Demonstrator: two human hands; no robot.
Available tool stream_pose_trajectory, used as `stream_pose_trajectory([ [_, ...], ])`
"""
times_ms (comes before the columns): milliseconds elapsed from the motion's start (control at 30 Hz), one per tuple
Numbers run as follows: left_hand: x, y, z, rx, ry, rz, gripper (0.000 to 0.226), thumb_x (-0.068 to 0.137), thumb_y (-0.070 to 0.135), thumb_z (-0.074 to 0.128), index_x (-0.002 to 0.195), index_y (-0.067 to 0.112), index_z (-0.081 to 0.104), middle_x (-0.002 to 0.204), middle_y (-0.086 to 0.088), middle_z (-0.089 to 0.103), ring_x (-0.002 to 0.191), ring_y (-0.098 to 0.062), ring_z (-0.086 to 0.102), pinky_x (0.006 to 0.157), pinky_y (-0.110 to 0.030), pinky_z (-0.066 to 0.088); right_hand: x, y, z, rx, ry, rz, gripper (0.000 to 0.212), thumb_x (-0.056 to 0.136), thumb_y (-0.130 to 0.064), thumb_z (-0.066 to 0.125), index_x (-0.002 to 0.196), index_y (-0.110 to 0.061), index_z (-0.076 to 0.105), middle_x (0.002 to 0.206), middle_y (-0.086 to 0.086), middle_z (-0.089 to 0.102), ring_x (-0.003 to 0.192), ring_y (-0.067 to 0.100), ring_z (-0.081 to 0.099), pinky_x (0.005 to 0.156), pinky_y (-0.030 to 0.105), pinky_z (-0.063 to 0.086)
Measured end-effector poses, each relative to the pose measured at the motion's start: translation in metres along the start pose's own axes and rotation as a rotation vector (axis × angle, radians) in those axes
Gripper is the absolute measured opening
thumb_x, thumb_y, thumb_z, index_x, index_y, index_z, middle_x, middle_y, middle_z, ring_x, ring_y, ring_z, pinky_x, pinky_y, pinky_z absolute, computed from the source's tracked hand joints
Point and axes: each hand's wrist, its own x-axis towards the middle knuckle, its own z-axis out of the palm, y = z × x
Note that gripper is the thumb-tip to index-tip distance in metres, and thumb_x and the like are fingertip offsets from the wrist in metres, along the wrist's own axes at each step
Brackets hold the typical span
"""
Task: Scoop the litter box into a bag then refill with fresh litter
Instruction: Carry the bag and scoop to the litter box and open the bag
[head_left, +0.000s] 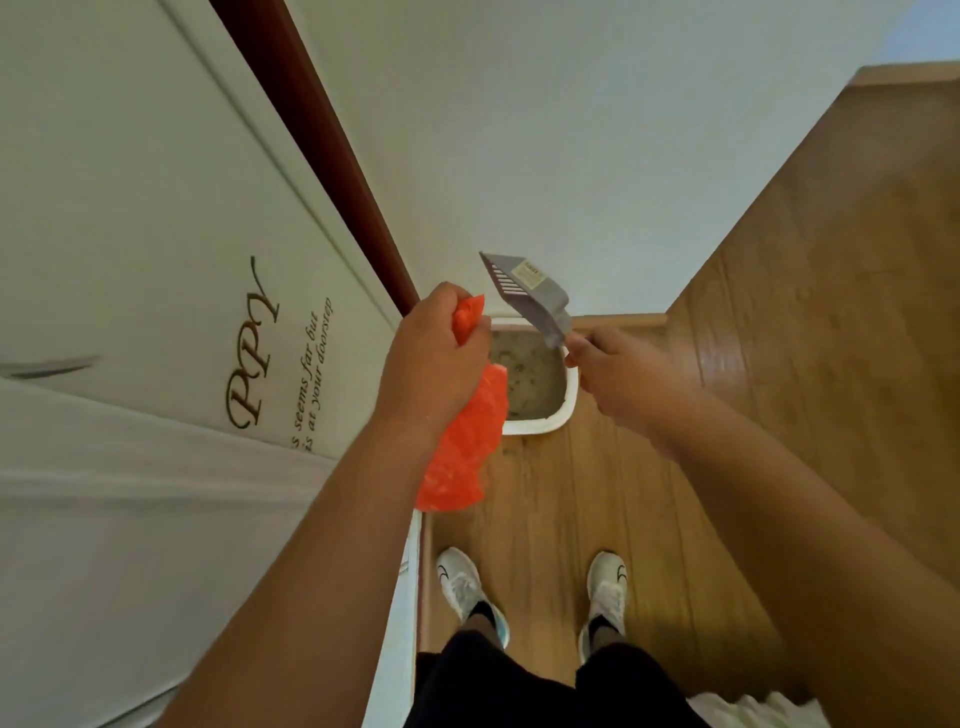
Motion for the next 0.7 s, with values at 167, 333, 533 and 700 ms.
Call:
stream_pose_trajectory([
  [167,0.023,-0.027,0.004,0.009,-0.067,0.018,0.009,0.1,0.034,0.06,0.109,0.03,0.06,0.097,0.012,0.064,0.089,-0.009,0.063,0.073,-0.026,0.05,0.021,0.002,0.024,0.027,0.025,0.05,0.038,0.106,-0.049,0.038,0.101,-0.02,0.063,0.097,0.013,0.069,0.074,0.02,0.057,0.068,0.04,0.05],
  [333,0.035,-0.039,0.016,0.006,-0.083,0.024,0.013,0.101,0.034,0.06,0.113,0.029,0.059,0.101,0.01,0.064,0.091,-0.011,0.061,0.074,-0.023,0.045,0.041,0.018,0.031,0.045,0.024,0.086,0.039,0.105,-0.05,0.038,0.104,-0.019,0.062,0.093,0.01,0.067,0.075,0.02,0.057,0.071,0.041,0.052],
  [533,0.037,-0.058,0.049,0.027,-0.065,-0.02,0.009,0.102,0.037,0.058,0.109,0.031,0.057,0.102,0.01,0.063,0.091,-0.008,0.059,0.071,-0.016,0.04,0.074,0.054,0.036,0.047,-0.026,0.11,0.037,0.105,-0.05,0.038,0.106,-0.022,0.061,0.087,0.005,0.063,0.07,0.016,0.054,0.066,0.036,0.047],
  [700,0.032,-0.081,0.093,0.016,-0.034,-0.081,0.009,0.1,0.036,0.058,0.109,0.032,0.057,0.099,0.013,0.062,0.09,-0.008,0.06,0.076,-0.028,0.048,0.107,0.093,0.044,0.028,-0.092,0.105,0.041,0.104,-0.053,0.038,0.107,-0.02,0.062,0.085,0.005,0.062,0.068,0.017,0.053,0.065,0.038,0.045],
])
